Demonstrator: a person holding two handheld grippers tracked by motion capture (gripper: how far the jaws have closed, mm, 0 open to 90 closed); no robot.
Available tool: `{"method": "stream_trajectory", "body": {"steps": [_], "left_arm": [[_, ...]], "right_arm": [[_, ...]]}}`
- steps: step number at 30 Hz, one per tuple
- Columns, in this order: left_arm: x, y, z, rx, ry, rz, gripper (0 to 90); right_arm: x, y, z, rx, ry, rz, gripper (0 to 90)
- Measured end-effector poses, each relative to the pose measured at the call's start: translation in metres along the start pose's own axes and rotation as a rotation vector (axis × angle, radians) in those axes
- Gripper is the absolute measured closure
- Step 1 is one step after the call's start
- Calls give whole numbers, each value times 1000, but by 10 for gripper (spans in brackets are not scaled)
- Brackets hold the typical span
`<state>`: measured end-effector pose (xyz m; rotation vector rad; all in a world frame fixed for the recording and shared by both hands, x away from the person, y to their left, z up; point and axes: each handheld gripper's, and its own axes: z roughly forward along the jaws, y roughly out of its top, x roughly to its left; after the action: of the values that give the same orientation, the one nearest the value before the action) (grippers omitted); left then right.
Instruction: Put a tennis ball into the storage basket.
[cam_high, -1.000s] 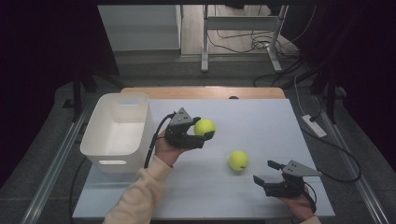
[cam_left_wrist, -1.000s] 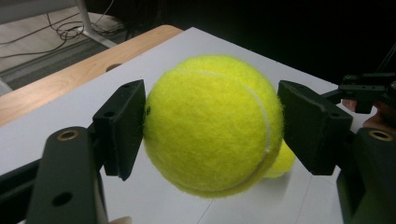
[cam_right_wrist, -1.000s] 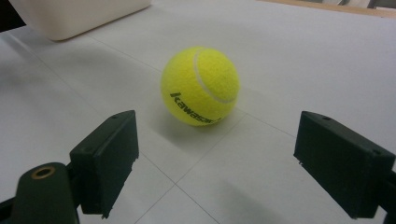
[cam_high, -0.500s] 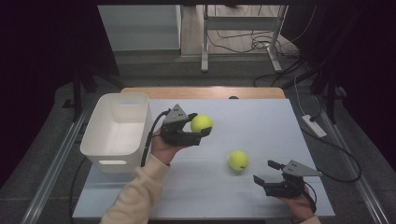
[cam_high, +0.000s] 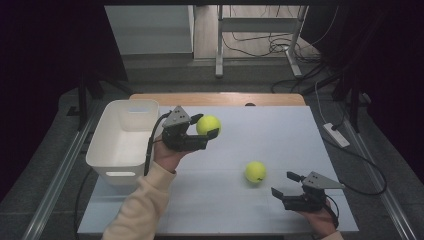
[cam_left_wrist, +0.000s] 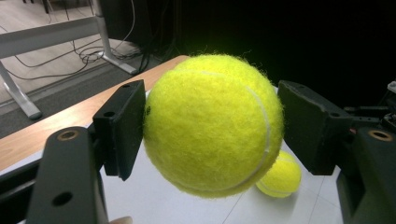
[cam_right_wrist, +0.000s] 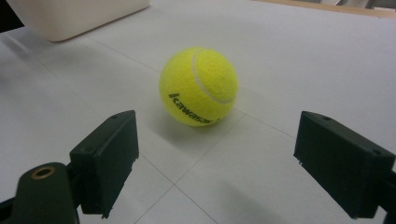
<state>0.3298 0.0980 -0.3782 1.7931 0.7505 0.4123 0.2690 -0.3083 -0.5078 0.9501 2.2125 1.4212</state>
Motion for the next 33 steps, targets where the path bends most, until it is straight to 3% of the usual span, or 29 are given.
{"method": "stream_trajectory", "body": {"steps": [33], "left_arm": [[18, 5, -23, -29, 79, -11, 282]], "right_arm": [[0, 0, 0, 1, -2, -4, 137]]}}
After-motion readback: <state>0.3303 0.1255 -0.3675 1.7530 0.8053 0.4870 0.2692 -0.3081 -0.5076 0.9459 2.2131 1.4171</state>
